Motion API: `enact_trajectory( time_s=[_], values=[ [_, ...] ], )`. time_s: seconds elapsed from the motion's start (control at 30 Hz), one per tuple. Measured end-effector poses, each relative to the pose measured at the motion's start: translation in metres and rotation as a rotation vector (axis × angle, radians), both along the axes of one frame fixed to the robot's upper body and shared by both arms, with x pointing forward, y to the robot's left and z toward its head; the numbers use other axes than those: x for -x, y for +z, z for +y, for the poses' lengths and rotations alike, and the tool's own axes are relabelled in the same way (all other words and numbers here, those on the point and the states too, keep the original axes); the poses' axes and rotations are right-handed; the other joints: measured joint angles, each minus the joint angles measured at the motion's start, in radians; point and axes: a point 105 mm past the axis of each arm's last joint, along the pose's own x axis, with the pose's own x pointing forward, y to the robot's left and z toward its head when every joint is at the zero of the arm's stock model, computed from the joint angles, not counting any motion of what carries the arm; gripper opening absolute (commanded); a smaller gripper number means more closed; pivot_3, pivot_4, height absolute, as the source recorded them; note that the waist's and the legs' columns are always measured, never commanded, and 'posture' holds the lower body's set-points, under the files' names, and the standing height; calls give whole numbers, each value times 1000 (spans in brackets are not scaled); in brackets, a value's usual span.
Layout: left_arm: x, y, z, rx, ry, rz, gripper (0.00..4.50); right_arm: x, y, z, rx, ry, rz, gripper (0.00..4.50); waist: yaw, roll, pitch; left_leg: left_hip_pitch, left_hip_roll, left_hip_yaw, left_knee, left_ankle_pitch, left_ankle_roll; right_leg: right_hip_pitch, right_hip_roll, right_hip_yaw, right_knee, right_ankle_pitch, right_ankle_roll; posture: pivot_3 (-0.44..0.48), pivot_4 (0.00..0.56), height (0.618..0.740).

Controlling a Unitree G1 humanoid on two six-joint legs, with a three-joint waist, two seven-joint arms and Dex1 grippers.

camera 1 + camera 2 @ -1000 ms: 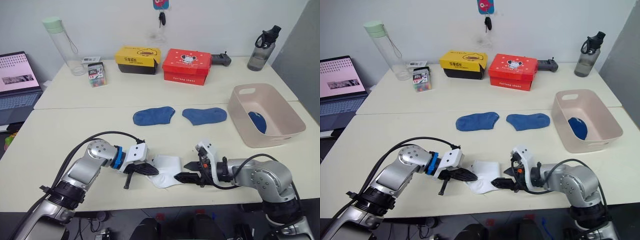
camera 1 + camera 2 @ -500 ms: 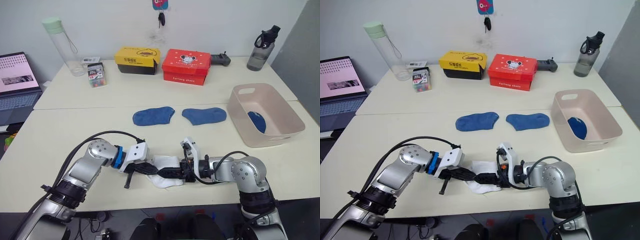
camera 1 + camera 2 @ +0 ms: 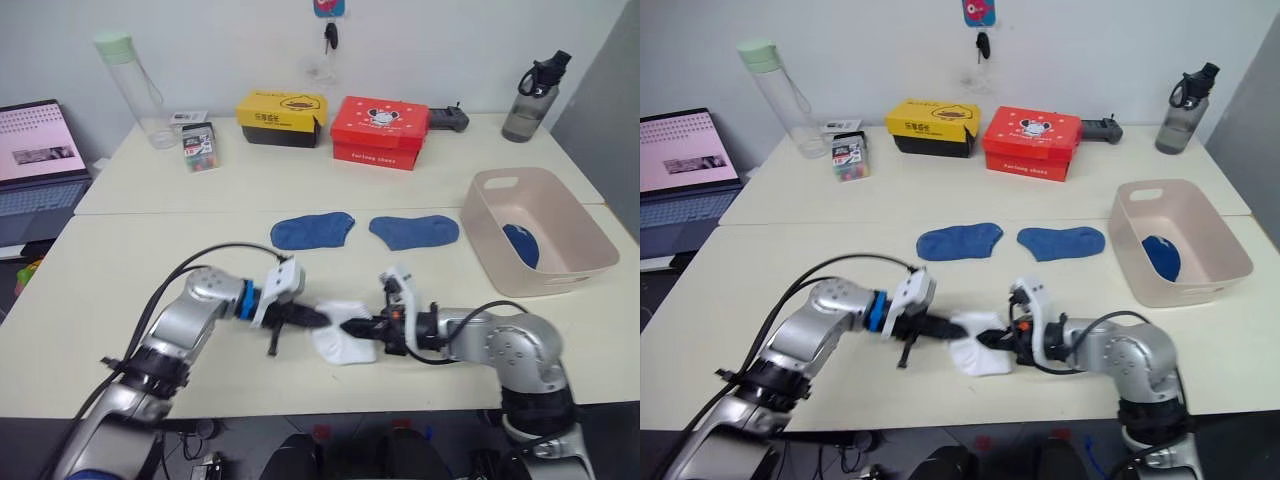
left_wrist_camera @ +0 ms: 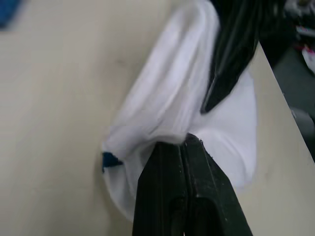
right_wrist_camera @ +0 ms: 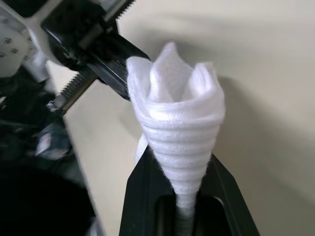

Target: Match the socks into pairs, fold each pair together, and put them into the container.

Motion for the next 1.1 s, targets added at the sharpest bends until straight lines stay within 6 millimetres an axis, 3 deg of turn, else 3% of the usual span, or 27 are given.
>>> enact_trajectory(
  time_s=[0.07,0.17,0.23,0.33,0.43,0.5,0.57,0.6,0.83,1.1],
  values=[
    [-13,28,-20,72,26,-51,0,-10,26,-22,-3,-84,-106,19,-2,0,0,-1,-1,1,1,0,0,-1,-1,1,1,0,1,0,150,726],
    [-26,63,-46,155,58,-100,549,-20,60,-52,-3,-196,-234,0,-6,0,0,-1,-1,2,1,0,0,-1,-1,0,1,0,1,0,150,726],
    [-29,79,-60,179,51,-122,1153,-26,85,-76,29,-282,-329,0,-9,0,0,-1,0,3,0,0,0,-1,-1,1,2,0,1,0,150,726],
    [-28,100,-75,191,11,-171,2118,-32,116,-128,209,-426,-473,0,-8,0,1,-2,-1,5,0,0,1,-2,-1,1,1,0,1,0,150,726],
    [-25,108,-80,181,-18,-199,3078,-34,141,-165,440,-493,-642,0,-9,1,1,-1,0,6,0,0,1,-1,-1,2,1,0,1,0,150,726],
    [-24,104,-82,167,-32,-193,3683,-35,148,-178,571,-492,-723,0,-11,0,1,-1,1,7,0,0,1,-1,0,2,2,0,1,0,150,726],
    [-22,102,-84,159,-48,-187,4346,-41,146,-187,752,-442,-825,0,-12,0,1,-1,1,8,1,0,1,-1,0,2,2,0,1,0,150,726],
    [-21,101,-85,157,-56,-183,4467,-46,141,-191,864,-401,-881,0,-11,0,1,0,0,8,1,0,1,-1,0,2,2,0,1,0,150,726],
    [-11,100,-87,137,-118,-175,4467,-85,101,-212,1355,-219,-1072,0,-10,0,1,-1,0,8,2,0,1,-2,0,3,2,0,1,0,150,726],
    [-6,94,-85,125,-127,-165,4467,-96,47,-231,1470,-39,-970,0,-8,0,2,-2,0,8,2,0,1,-2,0,3,1,0,1,0,150,726]
  ],
)
